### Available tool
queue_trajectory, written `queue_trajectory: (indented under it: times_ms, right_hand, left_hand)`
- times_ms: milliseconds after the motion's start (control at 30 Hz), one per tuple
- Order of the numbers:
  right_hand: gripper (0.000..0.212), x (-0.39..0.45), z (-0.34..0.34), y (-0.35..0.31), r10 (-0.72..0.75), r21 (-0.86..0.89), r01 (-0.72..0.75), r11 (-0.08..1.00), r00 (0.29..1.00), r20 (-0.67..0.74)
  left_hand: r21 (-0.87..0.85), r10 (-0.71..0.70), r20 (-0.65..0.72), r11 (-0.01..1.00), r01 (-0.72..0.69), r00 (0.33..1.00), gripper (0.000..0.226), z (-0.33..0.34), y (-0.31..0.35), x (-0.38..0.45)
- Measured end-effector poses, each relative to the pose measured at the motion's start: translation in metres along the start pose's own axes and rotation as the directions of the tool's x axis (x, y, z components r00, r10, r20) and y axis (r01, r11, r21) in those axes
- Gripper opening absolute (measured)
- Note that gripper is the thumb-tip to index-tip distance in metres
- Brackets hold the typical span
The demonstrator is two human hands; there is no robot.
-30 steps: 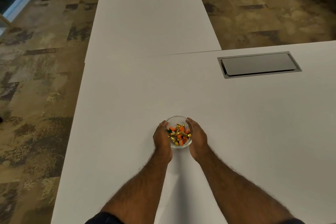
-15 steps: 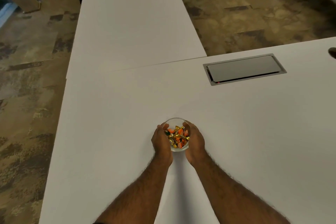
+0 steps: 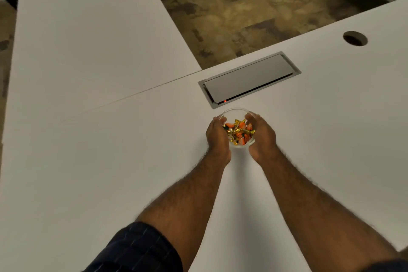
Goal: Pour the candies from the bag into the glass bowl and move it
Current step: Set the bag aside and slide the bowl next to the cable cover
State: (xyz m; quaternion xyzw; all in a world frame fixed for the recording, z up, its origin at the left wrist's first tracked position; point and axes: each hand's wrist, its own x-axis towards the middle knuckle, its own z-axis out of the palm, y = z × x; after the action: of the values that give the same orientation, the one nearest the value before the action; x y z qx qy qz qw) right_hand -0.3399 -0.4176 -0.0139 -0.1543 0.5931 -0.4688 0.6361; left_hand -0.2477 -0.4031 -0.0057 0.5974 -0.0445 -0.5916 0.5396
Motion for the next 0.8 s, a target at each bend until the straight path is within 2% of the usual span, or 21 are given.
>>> queue_trajectory:
  times_ms: [133, 300, 567, 800]
  right_hand:
    - [0.012, 0.035, -0.023, -0.033, -0.045, 0.083, 0.049, 0.995, 0.998, -0.05]
    - [0.018, 0.071, -0.046, -0.064, -0.084, 0.105, 0.097, 0.99, 0.989, -0.123]
    - [0.019, 0.12, -0.079, -0.086, -0.109, 0.087, 0.126, 0.988, 0.978, -0.18]
    - [0.021, 0.137, -0.09, -0.081, -0.09, 0.039, 0.099, 0.994, 0.976, -0.197]
  left_hand:
    - [0.086, -0.052, 0.11, 0.995, 0.042, 0.993, 0.032, 0.051, -0.005, 0.025]
    - [0.195, -0.112, 0.207, 0.978, 0.071, 0.972, 0.031, 0.101, -0.01, 0.048]
    - [0.333, -0.148, 0.232, 0.941, 0.065, 0.961, 0.037, 0.154, -0.027, 0.073]
    - [0.411, -0.112, 0.228, 0.912, 0.008, 0.967, 0.038, 0.163, -0.041, 0.09]
